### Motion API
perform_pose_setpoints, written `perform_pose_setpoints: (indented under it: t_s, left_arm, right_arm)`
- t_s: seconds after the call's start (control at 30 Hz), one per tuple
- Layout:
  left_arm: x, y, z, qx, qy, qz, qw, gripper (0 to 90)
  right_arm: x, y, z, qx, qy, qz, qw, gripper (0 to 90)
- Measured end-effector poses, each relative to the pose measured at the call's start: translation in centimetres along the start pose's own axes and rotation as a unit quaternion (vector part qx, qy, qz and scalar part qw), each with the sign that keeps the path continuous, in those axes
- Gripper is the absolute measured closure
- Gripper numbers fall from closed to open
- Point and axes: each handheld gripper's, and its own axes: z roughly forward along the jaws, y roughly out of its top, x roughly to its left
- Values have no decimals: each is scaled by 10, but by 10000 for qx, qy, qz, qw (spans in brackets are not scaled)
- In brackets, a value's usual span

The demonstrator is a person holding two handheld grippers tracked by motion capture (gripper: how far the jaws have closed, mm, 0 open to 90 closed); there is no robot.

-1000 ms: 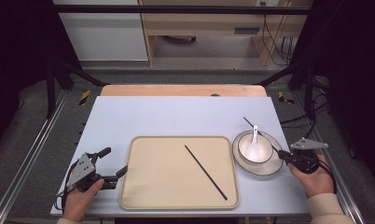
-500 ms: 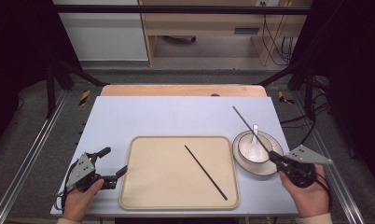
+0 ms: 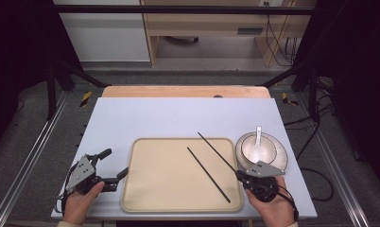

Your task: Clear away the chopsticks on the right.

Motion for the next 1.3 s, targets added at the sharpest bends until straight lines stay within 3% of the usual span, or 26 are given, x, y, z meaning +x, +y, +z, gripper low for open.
perform_pose_setpoints:
  t_s: [0.2,0.3,0.77,1.07,1.3]
  left_arm:
    - [0,1,-1,-102,-41,-24,9999,71]
    - [0,2,-1,-114,-40,-35,9999,70]
    - [0,2,-1,-120,-68,-26,9999,70]
    - [-1,2,0,-112,-76,-16,9999,70]
    - [-1,3,0,-125,-94,-18,9999,70]
  right_arm:
    - [10,-7,15,208,148,-11,9997,855]
    - [11,-10,21,305,236,135,9992,855]
    - [20,-16,37,596,418,230,9971,854]
    - [26,-18,39,675,519,287,9960,848]
    - [27,-19,39,572,627,305,9959,783]
